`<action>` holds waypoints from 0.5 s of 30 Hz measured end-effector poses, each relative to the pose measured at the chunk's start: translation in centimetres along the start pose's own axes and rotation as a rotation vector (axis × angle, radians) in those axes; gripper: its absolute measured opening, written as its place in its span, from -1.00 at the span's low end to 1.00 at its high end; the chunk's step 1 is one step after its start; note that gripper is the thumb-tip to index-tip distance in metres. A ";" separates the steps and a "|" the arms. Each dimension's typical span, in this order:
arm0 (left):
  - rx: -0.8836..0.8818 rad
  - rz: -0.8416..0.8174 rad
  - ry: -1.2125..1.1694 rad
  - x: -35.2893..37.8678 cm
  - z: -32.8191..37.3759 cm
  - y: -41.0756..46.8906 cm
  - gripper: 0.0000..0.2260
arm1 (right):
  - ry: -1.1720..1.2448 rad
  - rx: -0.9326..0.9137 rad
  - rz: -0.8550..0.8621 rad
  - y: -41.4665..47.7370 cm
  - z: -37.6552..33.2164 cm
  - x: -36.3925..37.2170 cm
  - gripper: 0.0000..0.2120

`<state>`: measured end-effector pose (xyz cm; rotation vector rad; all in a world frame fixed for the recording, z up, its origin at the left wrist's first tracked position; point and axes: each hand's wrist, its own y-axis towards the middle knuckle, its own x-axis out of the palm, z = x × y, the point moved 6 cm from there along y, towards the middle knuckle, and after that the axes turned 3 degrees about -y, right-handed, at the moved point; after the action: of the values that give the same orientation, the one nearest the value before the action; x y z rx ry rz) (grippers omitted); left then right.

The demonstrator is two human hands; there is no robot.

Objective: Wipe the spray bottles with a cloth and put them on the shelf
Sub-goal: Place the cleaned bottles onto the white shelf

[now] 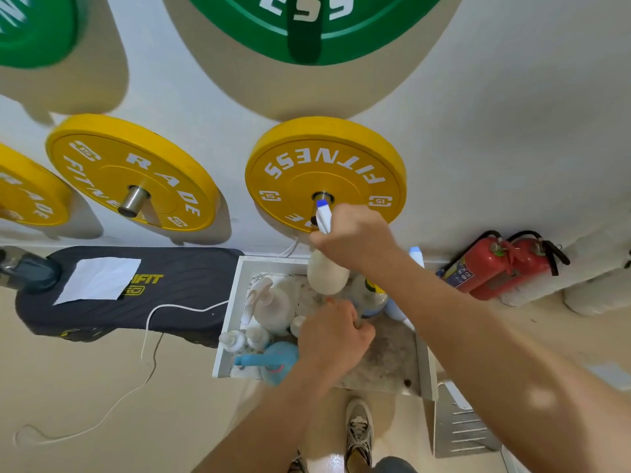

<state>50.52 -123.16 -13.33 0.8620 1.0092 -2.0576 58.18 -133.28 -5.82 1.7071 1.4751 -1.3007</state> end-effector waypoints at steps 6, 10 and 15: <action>0.105 0.019 0.048 0.0 0.0 -0.2 -0.83 | -0.201 0.066 -0.032 2.4 -0.8 3.3 -0.71; 0.134 -0.005 0.049 0.4 0.1 -0.9 -0.85 | -0.364 0.020 -0.089 2.7 -0.1 5.6 -0.67; 0.197 -0.047 0.080 0.6 1.1 -1.6 -0.83 | -0.452 0.014 -0.092 3.1 0.5 6.4 -0.62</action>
<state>48.56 -123.50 -12.66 1.0370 0.8870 -2.2048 60.56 -131.76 -12.33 1.2518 1.2862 -1.6189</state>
